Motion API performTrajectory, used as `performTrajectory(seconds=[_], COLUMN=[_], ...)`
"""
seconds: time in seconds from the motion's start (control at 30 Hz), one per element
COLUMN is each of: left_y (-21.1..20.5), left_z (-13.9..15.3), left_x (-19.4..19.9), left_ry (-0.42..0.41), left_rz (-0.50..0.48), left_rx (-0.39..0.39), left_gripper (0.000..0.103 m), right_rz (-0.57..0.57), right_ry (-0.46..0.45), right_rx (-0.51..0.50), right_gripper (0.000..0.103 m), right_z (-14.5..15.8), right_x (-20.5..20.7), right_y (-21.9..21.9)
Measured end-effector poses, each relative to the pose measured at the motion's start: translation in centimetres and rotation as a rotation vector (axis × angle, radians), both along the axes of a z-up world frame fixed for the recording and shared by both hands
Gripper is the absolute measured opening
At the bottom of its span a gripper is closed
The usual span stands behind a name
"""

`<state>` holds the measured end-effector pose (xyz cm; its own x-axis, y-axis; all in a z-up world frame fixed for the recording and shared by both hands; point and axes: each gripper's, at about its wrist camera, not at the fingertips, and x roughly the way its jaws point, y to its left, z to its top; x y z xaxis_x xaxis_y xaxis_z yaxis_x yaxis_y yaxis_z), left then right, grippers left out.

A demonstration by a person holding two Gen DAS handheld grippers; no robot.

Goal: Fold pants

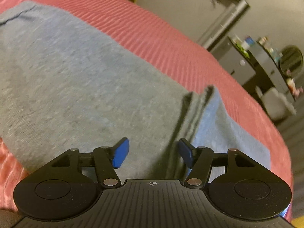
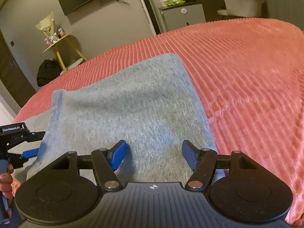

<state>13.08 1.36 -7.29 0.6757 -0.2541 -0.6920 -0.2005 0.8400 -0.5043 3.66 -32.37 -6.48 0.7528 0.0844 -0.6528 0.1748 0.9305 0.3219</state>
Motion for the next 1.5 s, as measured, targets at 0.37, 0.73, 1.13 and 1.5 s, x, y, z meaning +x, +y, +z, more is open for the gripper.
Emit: performTrajectory(seconds=[0.37, 0.73, 1.13, 1.5], left_y=[17.8, 26.3, 28.1, 15.1], left_z=[3.3, -5.9, -5.4, 8.8], left_x=[-6.1, -6.7, -2.6, -5.4], left_ry=[-0.21, -0.132, -0.181, -0.495], left_rz=[0.304, 0.415, 0.421, 0.003], left_rx=[-0.197, -0.489, -0.481, 0.063], left_gripper=[0.072, 0.067, 0.027, 0.02], right_rz=[0.008, 0.025, 0.026, 0.0], right_ry=[-0.017, -0.019, -0.014, -0.033], right_rx=[0.042, 0.041, 0.014, 0.092], right_gripper=[0.08, 0.088, 0.089, 0.089], right_z=[-0.2, -0.4, -0.4, 0.0], right_x=[0.2, 0.7, 0.8, 0.3], right_y=[-0.3, 0.1, 0.5, -0.6])
